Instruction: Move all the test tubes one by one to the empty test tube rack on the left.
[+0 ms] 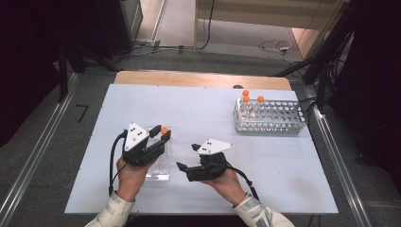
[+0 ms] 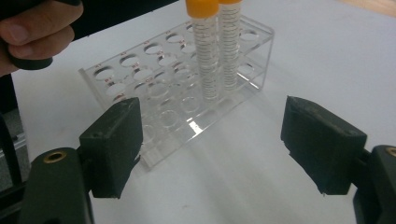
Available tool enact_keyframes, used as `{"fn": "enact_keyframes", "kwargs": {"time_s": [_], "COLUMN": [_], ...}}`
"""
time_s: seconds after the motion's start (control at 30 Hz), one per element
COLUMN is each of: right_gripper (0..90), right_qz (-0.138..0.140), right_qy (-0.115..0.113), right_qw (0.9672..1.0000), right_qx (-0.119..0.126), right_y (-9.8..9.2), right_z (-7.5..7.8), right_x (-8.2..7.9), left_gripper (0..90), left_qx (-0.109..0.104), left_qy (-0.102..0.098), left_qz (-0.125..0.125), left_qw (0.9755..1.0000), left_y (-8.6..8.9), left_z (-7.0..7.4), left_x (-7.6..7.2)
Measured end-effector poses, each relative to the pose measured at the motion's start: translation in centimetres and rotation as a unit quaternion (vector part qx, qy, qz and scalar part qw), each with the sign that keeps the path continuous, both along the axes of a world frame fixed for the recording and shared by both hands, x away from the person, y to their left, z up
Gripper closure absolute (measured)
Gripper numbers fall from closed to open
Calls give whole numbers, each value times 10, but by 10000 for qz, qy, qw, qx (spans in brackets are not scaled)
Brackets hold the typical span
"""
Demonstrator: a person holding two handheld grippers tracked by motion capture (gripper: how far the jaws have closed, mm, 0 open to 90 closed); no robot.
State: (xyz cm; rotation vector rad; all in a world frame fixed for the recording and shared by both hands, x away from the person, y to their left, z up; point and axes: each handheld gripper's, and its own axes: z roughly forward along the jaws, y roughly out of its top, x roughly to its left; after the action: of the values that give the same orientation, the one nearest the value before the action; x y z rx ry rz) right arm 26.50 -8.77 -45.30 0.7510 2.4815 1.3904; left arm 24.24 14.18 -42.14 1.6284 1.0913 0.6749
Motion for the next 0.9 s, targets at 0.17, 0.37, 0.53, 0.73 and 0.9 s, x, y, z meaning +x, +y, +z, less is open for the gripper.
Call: {"fn": "enact_keyframes", "kwargs": {"time_s": [0.17, 0.37, 0.53, 0.73, 0.9], "right_gripper": [210, 219, 228, 238, 241], "right_qz": [-226, -613, -1052, -1561, -1881], "right_qy": [-141, -207, -267, -374, -495], "right_qw": [9996, 9979, 9940, 9870, 9808], "right_qx": [-80, -80, -88, -115, -139], "right_y": [-7, -20, -37, -61, -81], "right_z": [4, 9, 15, 23, 33], "right_x": [5, 15, 28, 42, 51], "left_gripper": [394, 271, 269, 269, 266], "left_qx": [-43, -60, -136, -172, -237], "left_qy": [-25, -24, -72, -83, -63], "left_qz": [179, 429, 478, 507, 500], "left_qw": [9998, 9991, 9987, 9985, 9984], "left_y": [2, 7, 10, 12, 15], "left_z": [1, 2, 3, 3, 4], "left_x": [0, 1, 0, 0, 1]}}
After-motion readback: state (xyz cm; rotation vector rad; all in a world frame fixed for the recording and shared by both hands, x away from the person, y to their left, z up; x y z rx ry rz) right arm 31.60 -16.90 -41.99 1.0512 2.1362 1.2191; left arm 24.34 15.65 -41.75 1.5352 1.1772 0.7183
